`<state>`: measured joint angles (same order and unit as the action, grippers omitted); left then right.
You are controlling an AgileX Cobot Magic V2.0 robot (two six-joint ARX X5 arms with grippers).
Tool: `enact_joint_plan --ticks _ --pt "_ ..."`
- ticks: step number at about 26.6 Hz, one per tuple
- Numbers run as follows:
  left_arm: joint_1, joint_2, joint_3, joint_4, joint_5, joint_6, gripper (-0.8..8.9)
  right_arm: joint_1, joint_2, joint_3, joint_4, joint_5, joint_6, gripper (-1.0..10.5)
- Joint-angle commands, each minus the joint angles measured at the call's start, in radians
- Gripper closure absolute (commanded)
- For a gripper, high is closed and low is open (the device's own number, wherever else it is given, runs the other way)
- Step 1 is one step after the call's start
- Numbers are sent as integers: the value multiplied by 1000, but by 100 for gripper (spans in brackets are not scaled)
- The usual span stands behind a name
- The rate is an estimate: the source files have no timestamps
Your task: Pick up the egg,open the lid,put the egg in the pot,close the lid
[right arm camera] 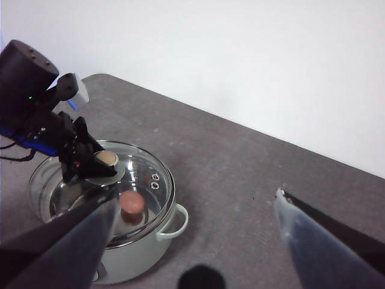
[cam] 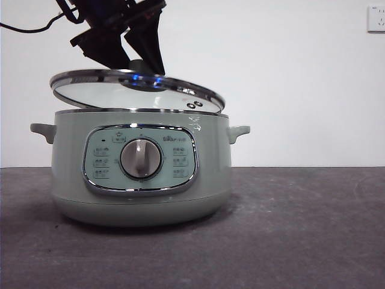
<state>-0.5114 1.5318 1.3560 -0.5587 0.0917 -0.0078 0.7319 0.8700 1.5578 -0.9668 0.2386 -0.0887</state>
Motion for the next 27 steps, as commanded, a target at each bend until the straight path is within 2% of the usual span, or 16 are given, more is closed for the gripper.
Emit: enact_joint_plan --ticks 1,11,22,24,27 --pt "0 3 14 42 5 12 822 1 -2 -2 5 2 12 505" --pt "-7 37 14 37 -6 12 822 1 -2 -2 5 2 9 505" --pt "-7 37 14 -59 -39 11 810 1 -2 -2 -14 -4 9 505" --pt "-7 37 14 -66 -38 8 747 1 -2 -2 -29 -4 9 505" --pt "-7 37 14 -63 -38 5 470 1 1 -2 -66 -5 10 505"
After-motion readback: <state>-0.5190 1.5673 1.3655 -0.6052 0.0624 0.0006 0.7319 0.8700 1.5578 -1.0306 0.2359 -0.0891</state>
